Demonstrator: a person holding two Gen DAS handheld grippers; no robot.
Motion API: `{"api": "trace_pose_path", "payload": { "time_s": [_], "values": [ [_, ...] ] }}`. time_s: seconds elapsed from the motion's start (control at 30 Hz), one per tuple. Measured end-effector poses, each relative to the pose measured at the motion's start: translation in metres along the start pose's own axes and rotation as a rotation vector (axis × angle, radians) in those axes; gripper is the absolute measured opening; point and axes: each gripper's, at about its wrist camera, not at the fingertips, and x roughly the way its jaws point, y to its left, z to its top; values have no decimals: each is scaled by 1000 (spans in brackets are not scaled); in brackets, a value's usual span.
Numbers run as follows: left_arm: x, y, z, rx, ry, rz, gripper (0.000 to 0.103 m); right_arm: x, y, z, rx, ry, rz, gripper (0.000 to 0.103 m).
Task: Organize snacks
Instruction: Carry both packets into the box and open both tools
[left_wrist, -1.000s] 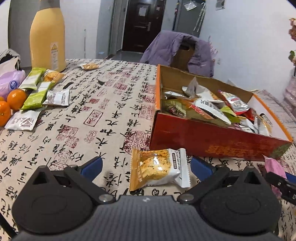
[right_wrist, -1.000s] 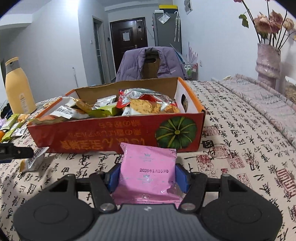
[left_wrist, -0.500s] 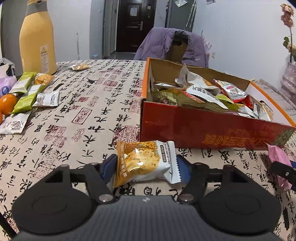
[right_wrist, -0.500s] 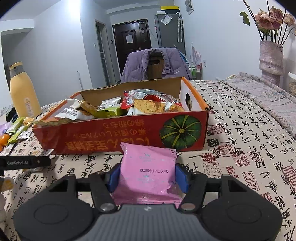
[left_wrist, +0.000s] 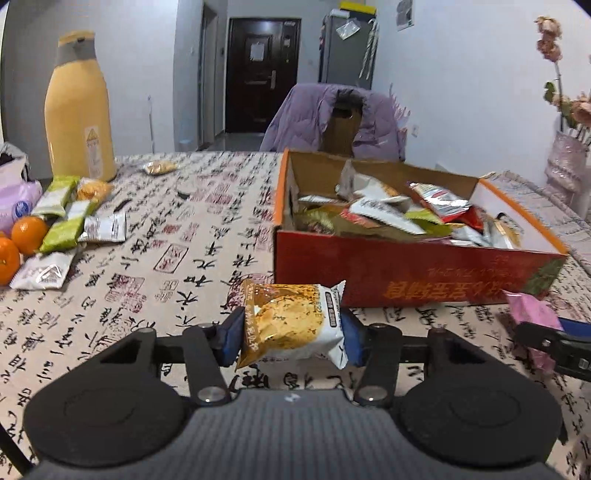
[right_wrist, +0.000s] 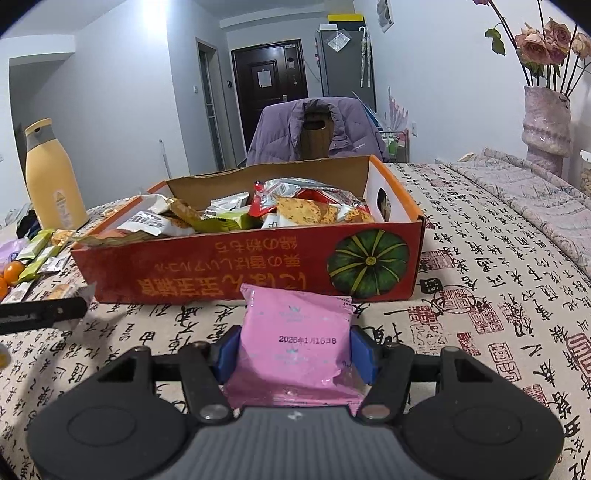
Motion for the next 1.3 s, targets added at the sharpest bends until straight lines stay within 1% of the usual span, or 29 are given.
{"api": "trace_pose_path", "payload": {
  "time_s": [0.17, 0.3, 0.47, 0.67, 0.83, 1.0, 1.3],
  "values": [
    [-21, -9, -2, 22, -35, -23, 53, -6, 4, 0, -15, -23, 2, 61],
    [-40, -16, 3, 34, -83, -46, 53, -17, 6, 5, -23, -49, 20, 61],
    [-58, -29, 13, 52, -151, -69, 53, -30, 10, 17, -45, -87, 33, 61],
    [-64, -50, 35, 87, -207, -83, 53, -41, 13, 41, -98, -144, 20, 61],
    [-60, -64, 56, 107, -241, -78, 53, -40, 10, 66, -116, -175, 15, 61],
    [-45, -72, 76, 106, -255, -63, 53, -29, 8, 90, -98, -182, 21, 61],
    [-5, -83, 101, 77, -254, -56, 53, 13, 6, 114, -79, -171, 2, 61]
  ]
}}
